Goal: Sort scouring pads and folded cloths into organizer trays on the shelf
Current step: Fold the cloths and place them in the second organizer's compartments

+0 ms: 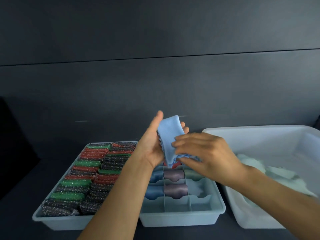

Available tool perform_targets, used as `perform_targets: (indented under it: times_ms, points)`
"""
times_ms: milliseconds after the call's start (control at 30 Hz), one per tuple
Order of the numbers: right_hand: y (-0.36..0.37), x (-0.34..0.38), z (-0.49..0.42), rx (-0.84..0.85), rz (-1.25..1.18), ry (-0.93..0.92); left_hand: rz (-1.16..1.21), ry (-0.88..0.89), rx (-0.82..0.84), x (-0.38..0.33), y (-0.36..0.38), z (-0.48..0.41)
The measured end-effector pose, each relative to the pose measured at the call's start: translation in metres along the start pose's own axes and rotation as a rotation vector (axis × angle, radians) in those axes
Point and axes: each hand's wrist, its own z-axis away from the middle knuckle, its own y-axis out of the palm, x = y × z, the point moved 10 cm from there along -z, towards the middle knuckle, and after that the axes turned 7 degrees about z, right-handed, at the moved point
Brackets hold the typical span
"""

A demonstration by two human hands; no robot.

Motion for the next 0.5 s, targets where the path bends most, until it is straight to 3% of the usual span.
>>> perform_targets:
  times_ms: [133,300,400,500]
  points:
    - [-0.001,0.004,0.006,0.036,0.008,-0.056,-0.157,0.068,-0.023,-0.006,-0.004,0.004]
    - [-0.034,-0.065,-0.009,-0.132,-0.273,0.518,-0.287,0.162,0.067,-0.014,0.010,0.021]
    - [-0.017,-0.086,-0.015,0.031,-0.519,0.730,-0.360,0.205,0.141,-0.012,0.025,0.030]
    - [-0.005,-0.080,-0.019,0.174,-0.723,0.762,-0.379,0.246,0.203,-0.013,0.036,0.033]
